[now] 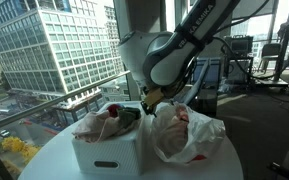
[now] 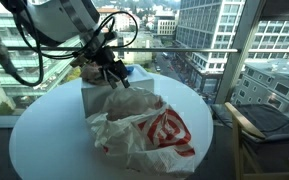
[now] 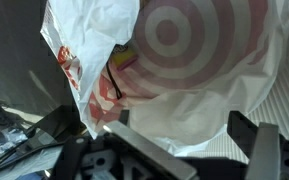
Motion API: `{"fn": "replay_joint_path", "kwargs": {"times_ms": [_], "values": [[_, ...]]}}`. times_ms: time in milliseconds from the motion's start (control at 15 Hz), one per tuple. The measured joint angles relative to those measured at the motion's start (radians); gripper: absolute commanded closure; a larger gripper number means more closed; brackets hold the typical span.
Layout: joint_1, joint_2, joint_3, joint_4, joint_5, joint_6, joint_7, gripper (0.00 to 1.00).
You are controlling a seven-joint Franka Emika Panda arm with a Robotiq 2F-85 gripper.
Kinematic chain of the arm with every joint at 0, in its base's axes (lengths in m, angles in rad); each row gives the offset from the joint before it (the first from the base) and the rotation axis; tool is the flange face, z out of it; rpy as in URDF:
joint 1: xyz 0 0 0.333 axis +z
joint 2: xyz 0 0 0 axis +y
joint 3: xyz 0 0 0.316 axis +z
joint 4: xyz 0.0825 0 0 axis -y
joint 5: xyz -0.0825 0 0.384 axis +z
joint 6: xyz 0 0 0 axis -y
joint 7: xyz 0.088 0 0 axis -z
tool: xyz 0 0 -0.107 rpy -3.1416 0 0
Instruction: Remove the item from the plastic bag and put them on the white basket
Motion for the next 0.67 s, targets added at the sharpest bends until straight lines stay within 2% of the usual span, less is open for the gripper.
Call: {"fn": "replay_joint_path", "kwargs": {"times_ms": [267,667], "values": [[-0.036,0.020,-0.013,-0.044,0.012,0.073,-0.071,0.00],[-0.062,0.103,-0.077,-0.056,0.004,0.173,-0.176,0.00]]}}
